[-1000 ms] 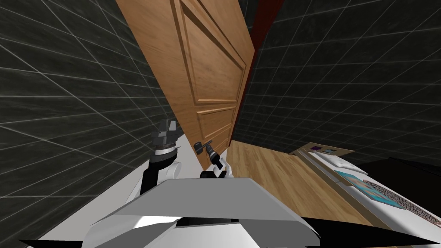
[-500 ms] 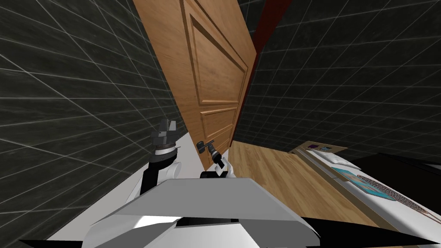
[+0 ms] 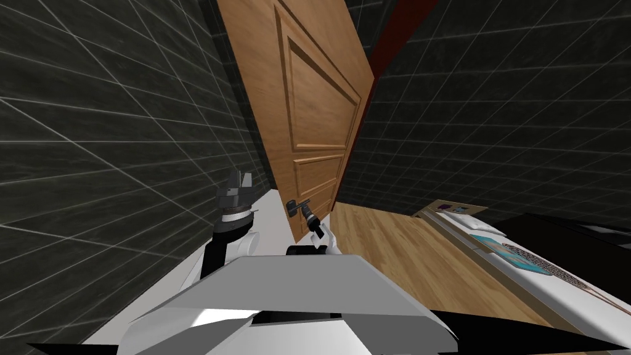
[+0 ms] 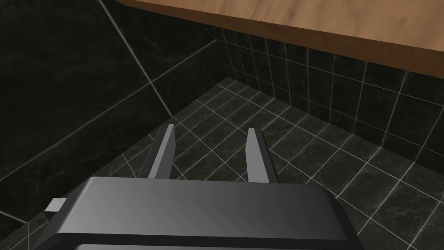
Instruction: Push the door open
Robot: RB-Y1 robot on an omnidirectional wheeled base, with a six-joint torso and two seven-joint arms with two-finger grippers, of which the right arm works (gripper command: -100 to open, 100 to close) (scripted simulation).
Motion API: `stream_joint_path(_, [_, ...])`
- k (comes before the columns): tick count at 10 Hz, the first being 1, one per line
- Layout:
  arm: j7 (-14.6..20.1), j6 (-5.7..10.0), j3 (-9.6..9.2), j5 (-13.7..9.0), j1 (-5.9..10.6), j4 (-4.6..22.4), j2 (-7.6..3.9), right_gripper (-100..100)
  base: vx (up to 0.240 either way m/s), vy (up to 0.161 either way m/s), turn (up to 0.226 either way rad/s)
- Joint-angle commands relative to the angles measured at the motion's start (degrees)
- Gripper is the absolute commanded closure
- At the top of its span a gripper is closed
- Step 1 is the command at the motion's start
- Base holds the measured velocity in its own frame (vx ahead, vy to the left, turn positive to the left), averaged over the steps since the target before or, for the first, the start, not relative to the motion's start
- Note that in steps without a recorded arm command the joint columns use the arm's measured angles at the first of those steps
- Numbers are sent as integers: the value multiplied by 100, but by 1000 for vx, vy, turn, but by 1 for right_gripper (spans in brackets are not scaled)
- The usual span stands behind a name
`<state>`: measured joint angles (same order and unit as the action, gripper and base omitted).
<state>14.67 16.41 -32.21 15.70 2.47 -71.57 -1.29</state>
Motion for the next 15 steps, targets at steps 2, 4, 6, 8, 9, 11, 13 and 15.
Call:
stream_joint_path(2, [-54, -28, 185, -43, 15, 38, 61, 100, 86, 192, -74])
stream_joint_path(4, [-84, -28, 319, -82, 36, 53, 181, 100, 63, 185, -72])
stream_joint_path(6, [-83, -24, 358, -93, 54, 69, 198, 100, 47, 129, -64])
stream_joint_path(8, [-114, -21, 536, -136, 89, 76, 45, 100, 80, 151, -67])
stream_joint_path(9, [-126, -21, 596, -151, 95, 83, 7, 100, 77, 180, -77])
stream_joint_path(11, [-155, -21, 730, -183, 110, 98, -38, 100, 92, 183, -70])
stream_joint_path(13, [-185, -21, 873, -218, 126, 114, -31, 100, 116, 193, -79])
stream_joint_path(15, [-214, -22, 1010, -251, 141, 130, 28, 100, 89, 202, -84])
